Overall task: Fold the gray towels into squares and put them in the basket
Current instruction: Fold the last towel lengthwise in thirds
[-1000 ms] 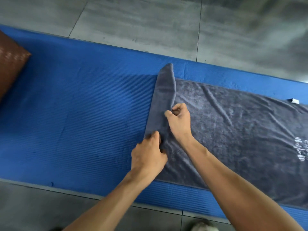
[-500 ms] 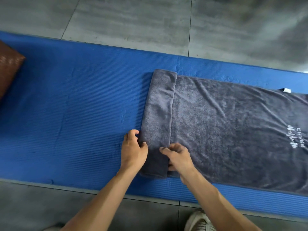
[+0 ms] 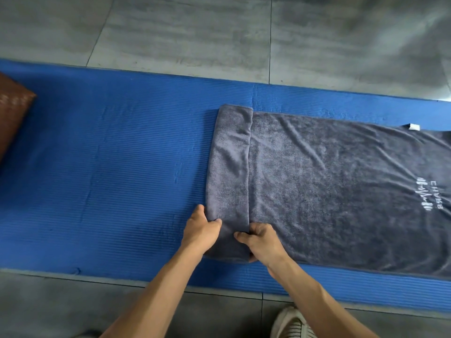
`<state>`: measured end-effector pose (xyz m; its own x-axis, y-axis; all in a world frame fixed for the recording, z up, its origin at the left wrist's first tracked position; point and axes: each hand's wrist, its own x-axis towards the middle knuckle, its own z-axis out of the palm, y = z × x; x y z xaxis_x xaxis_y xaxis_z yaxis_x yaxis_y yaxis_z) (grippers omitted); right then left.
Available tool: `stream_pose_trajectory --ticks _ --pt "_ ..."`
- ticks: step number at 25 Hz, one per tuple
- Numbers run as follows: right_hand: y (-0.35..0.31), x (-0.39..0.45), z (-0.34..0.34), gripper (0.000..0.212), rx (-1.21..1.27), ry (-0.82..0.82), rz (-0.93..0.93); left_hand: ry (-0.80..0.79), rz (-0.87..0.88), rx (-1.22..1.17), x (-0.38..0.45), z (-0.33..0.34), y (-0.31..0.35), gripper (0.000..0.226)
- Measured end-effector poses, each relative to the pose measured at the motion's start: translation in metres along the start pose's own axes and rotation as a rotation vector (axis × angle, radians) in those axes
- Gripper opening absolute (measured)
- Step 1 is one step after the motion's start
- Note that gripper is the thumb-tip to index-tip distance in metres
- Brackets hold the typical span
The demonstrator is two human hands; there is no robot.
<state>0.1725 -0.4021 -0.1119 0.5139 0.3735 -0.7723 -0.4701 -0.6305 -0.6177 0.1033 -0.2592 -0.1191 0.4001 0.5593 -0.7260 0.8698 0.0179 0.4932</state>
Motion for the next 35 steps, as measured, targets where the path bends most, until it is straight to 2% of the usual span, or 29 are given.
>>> stream_pose_trajectory --ticks 2,3,5,6,8,11,14,17,20,23,26,28,29,31,33,35 --pt "-0.001 -0.001 0.002 0.015 -0.169 0.018 -0.040 -0.065 -0.018 -0.007 0.003 -0.004 -0.007 0.027" --pt "-0.001 0.000 0.002 0.025 -0.411 0.048 -0.088 -0.087 -0.017 -0.011 0.003 -0.006 -0.009 0.028" --pt "-0.008 -0.004 0.002 0.044 -0.994 0.220 -0.186 -0.079 0.012 0.016 0.005 -0.012 -0.008 0.028" --pt "-0.015 -0.003 -0.002 0.051 -1.115 0.305 -0.224 -0.063 0.029 0.043 0.006 -0.015 -0.005 0.026" --pt "-0.033 0.010 -0.013 0.046 -1.050 0.379 -0.331 -0.009 0.055 0.078 0.009 -0.018 0.003 0.022" --pt "-0.069 0.057 -0.024 0.025 -0.689 0.385 -0.481 0.060 0.122 0.053 0.017 -0.019 0.015 0.025" --pt "-0.119 0.106 -0.036 0.019 -0.370 0.338 -0.453 0.068 0.166 -0.001 0.027 -0.021 0.025 0.029" --pt "-0.154 0.145 -0.043 0.016 -0.222 0.250 -0.397 0.081 0.256 -0.001 0.037 -0.022 0.023 0.032" --pt "-0.174 0.170 -0.046 0.023 -0.068 0.170 -0.341 0.110 0.369 0.083 0.037 -0.020 0.017 0.024" --pt "-0.182 0.178 -0.047 0.048 -0.019 0.134 -0.332 0.116 0.413 0.090 0.041 -0.019 0.012 0.023" --pt "-0.180 0.182 -0.045 0.063 -0.073 0.142 -0.371 0.109 0.441 0.047 0.041 -0.018 0.010 0.022" --pt "-0.178 0.173 -0.040 0.066 -0.262 0.311 -0.502 0.245 0.534 0.187 0.034 -0.015 0.009 0.022" --pt "-0.174 0.165 -0.035 0.065 -0.409 0.419 -0.602 0.327 0.610 0.320 0.032 -0.012 0.006 0.029" --pt "-0.156 0.154 -0.024 0.060 -0.702 0.553 -0.823 0.365 0.790 0.503 0.030 -0.006 0.000 0.038" --pt "-0.139 0.152 -0.016 0.058 -0.935 0.436 -0.919 0.214 0.803 0.507 0.032 -0.002 -0.003 0.040" --pt "-0.127 0.157 -0.014 0.057 -1.103 0.228 -0.776 0.124 0.721 0.384 0.034 -0.002 0.001 0.036"
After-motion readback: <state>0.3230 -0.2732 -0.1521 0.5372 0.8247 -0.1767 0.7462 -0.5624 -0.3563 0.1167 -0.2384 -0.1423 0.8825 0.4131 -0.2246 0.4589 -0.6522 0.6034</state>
